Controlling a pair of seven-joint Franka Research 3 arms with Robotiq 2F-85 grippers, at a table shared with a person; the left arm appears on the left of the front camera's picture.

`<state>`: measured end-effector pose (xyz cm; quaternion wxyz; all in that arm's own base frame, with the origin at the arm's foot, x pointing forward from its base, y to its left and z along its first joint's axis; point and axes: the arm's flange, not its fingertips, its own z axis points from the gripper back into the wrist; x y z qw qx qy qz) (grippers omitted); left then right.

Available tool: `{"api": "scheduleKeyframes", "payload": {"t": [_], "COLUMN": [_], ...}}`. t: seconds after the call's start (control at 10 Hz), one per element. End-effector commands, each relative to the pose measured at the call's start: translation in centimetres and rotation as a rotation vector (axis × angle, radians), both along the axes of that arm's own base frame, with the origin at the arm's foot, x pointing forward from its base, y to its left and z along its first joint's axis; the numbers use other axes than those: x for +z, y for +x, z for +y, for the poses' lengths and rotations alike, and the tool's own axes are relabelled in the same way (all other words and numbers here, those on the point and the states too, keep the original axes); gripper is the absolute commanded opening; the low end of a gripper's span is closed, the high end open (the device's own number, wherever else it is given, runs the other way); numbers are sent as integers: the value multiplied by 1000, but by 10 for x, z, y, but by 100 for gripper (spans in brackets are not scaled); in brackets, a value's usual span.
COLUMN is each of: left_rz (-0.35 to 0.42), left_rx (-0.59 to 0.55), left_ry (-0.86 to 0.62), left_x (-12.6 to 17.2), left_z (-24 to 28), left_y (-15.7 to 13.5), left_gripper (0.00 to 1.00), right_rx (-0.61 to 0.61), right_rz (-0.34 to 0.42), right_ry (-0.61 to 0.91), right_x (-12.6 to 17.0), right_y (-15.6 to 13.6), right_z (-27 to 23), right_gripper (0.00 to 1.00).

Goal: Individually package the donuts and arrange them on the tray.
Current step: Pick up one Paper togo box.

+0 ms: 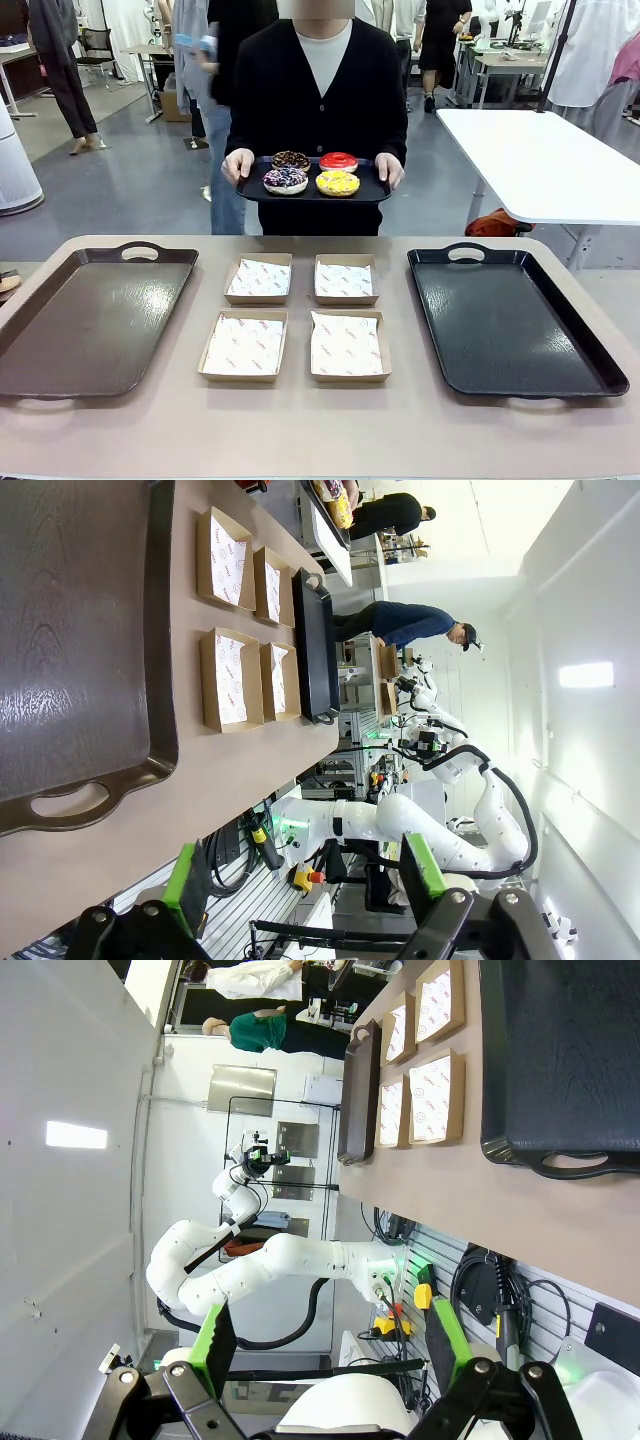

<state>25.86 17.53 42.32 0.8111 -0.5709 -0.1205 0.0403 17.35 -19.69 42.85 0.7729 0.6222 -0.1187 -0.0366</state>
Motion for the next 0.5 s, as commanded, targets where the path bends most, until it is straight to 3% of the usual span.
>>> {"api": "scheduleKeyframes", "payload": {"t": [0.0, 0.3, 0.4], "left_rz": [0, 0, 0], "left_rx": [8, 8, 8], "left_ry": [-10, -10, -10], "left_x": [1, 1, 1], "left_z": [0, 0, 0], "left_y": [0, 0, 0], "left_gripper": [100, 100, 100], "right_rx": [-65, 108, 130], "right_rz": [111, 187, 178], "right_ry": [-128, -295, -332], "right_x": [-4, 68, 86], "right_y": [9, 62, 81], "right_z": [12, 90, 122], "right_gripper": [100, 100, 100]}}
